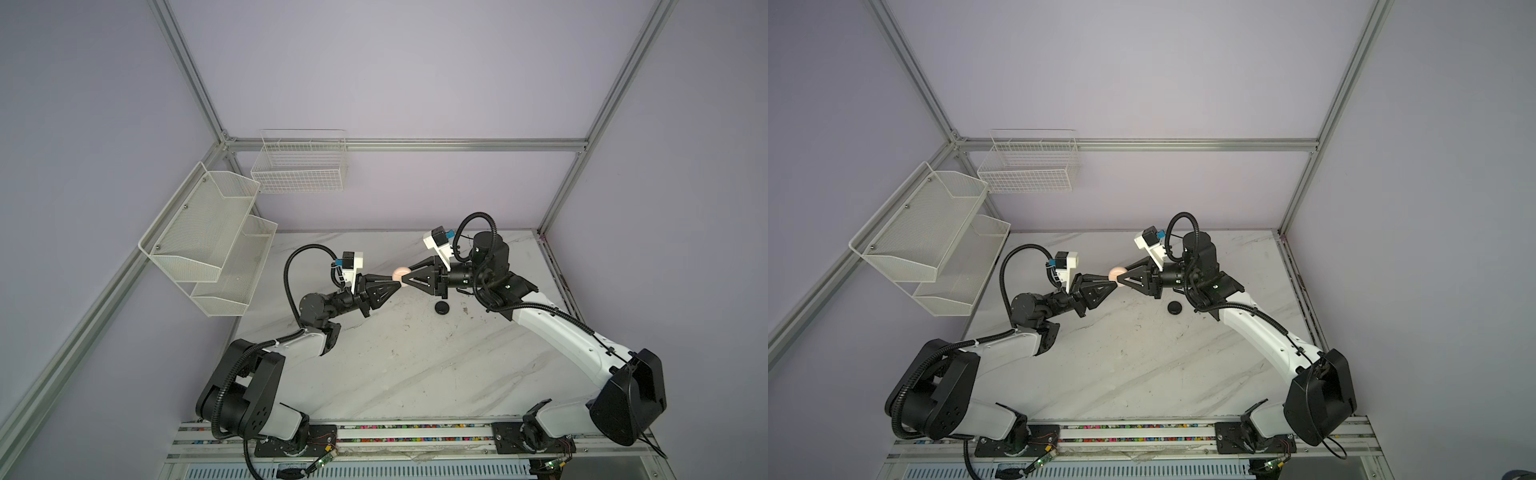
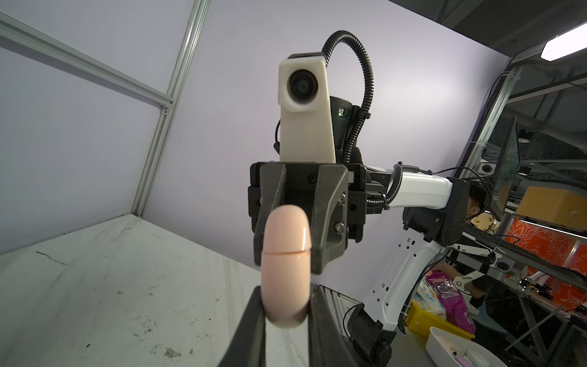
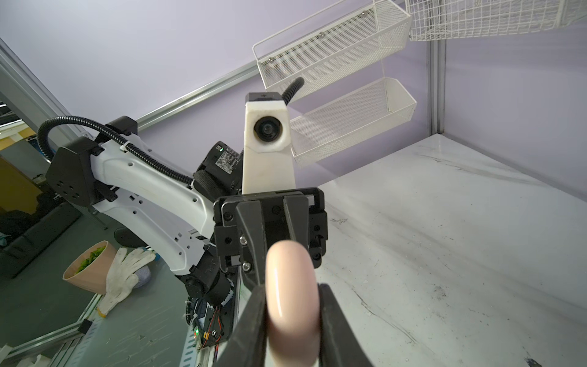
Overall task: Insert wireless bluetooth earbuds into charging case
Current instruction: Pass the charging case, then place the charging case at the center of the table.
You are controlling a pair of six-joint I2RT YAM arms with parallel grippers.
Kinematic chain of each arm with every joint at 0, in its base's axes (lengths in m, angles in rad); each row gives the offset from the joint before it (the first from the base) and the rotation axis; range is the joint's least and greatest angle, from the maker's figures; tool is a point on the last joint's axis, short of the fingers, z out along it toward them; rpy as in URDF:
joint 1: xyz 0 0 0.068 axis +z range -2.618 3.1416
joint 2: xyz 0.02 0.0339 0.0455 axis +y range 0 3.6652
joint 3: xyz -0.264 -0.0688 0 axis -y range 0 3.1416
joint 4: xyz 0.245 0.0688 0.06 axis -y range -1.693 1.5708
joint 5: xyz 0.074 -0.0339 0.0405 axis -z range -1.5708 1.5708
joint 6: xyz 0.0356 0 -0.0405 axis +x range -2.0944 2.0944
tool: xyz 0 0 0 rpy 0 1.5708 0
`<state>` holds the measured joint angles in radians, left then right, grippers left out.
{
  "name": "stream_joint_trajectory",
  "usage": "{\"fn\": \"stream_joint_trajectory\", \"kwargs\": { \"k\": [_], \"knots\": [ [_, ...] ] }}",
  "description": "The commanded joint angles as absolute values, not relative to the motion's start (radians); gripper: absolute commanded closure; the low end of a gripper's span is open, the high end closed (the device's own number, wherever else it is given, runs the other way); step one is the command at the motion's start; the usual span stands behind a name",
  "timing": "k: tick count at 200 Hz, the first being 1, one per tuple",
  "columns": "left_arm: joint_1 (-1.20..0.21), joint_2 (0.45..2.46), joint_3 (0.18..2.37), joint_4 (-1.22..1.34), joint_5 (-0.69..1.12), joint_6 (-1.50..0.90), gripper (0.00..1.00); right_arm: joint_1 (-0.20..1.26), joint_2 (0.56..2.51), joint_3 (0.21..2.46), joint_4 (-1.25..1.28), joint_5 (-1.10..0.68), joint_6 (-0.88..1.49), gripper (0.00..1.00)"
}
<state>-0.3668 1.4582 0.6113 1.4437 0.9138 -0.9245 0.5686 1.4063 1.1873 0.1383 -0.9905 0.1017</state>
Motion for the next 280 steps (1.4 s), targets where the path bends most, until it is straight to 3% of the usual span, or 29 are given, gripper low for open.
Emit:
{"fn": "stream_joint_trajectory", "kwargs": {
  "k": [1, 20, 43, 52, 85, 127, 235, 280],
  "knots": [
    [-0.368, 1.456, 0.679, 1.503, 0.903, -0.910, 0.74, 0.571, 1.404, 1.203, 0.145, -0.996, 0.092, 0.77],
    [-0.363, 1.445, 0.632, 1.502, 0.873, -0.879, 0.41, 0.571, 1.409, 1.192, 0.110, -0.977, 0.080, 0.77],
    [-0.330, 1.380, 0.500, 1.491, 0.784, -0.838, 0.17, 0.568, 1.407, 1.124, 0.080, -0.855, 0.101, 0.78],
    [-0.316, 1.350, 0.444, 1.462, 0.730, -0.815, 0.12, 0.561, 1.415, 1.084, 0.083, -0.819, 0.119, 0.78],
    [-0.307, 1.223, 0.290, 1.210, 0.511, -0.702, 0.07, 0.560, 1.512, 0.976, 0.056, -0.737, 0.135, 0.77],
    [-0.308, 1.098, 0.320, 0.759, 0.322, -0.626, 0.05, 0.563, 1.671, 0.962, 0.065, -0.660, 0.172, 0.76],
    [-0.308, 1.169, 0.330, 0.807, 0.367, -0.723, 0.07, 0.526, 1.881, 1.044, 0.052, -0.616, 0.124, 0.72],
    [-0.308, 1.167, 0.333, 0.807, 0.375, -0.719, 0.07, 0.504, 1.908, 1.055, 0.051, -0.632, 0.108, 0.64]
  ]
}}
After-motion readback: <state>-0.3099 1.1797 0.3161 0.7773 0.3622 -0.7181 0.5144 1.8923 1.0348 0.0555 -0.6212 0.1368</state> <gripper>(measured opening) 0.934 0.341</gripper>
